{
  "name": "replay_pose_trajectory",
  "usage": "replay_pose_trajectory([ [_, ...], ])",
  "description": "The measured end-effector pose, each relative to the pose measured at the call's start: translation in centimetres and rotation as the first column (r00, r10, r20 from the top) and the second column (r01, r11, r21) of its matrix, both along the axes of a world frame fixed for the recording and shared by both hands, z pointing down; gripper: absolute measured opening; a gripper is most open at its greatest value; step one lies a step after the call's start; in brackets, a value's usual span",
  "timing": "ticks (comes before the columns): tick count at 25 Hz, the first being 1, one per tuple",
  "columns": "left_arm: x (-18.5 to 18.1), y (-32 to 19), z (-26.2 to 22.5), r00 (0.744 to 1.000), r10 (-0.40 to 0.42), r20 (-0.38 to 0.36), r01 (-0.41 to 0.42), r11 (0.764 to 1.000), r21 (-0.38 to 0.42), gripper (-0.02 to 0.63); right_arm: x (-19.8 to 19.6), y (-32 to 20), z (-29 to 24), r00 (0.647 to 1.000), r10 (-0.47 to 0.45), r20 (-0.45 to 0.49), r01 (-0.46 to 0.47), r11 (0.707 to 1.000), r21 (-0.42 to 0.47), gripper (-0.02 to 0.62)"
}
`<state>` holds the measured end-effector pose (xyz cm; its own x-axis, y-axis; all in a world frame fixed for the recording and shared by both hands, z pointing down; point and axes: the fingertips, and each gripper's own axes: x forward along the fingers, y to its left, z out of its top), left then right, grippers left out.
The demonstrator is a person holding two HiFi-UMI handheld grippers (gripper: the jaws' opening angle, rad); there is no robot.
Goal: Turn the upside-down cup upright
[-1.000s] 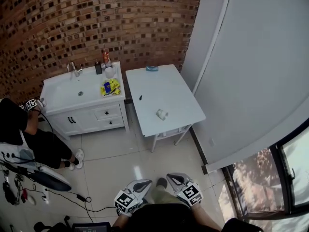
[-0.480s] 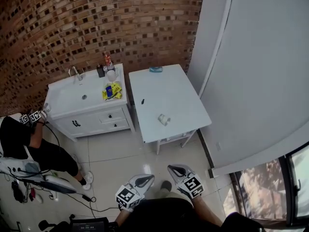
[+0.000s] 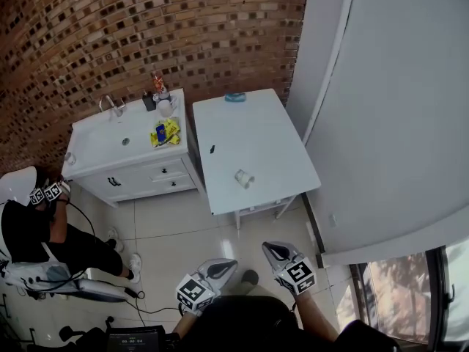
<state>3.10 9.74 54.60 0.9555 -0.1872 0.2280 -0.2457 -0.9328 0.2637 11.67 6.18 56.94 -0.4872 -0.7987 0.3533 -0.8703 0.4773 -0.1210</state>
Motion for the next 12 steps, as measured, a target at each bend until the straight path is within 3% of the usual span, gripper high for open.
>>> replay_pose_trajectory([
  [12,2.5,-2.1,1.3,0.999,0.049,0.004,-0.049,0.998,-0.036,0.014,2.8,-1.3,2.0,0.998,0.055,0.018,-0.054,0.997,-0.052,-0.008],
])
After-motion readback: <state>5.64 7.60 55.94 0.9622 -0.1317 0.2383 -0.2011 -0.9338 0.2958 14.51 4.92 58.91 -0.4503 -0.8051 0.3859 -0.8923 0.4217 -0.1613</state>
